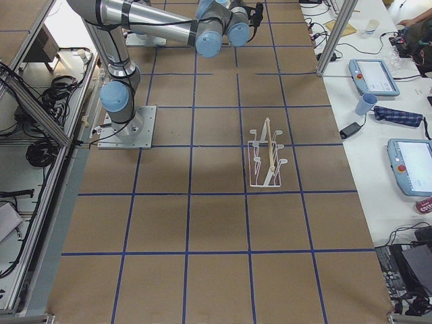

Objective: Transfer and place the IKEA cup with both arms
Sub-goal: 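Open the right gripper and pull the cup away with the left gripper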

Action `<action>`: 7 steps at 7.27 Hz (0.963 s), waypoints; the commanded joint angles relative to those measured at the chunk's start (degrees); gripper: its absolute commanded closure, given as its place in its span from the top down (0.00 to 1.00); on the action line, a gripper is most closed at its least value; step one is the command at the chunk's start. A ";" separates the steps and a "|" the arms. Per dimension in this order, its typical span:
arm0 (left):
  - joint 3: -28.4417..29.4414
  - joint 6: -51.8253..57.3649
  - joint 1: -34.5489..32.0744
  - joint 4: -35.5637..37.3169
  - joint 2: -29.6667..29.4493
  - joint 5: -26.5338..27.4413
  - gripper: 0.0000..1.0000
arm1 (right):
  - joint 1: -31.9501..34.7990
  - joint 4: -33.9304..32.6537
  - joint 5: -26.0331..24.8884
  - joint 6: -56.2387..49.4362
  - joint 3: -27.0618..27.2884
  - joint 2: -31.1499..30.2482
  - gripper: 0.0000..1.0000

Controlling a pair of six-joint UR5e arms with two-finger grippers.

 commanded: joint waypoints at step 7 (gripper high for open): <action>0.54 -1.69 0.18 1.36 1.14 0.70 0.00 | -0.27 -0.68 -0.40 3.51 -0.53 -0.13 0.95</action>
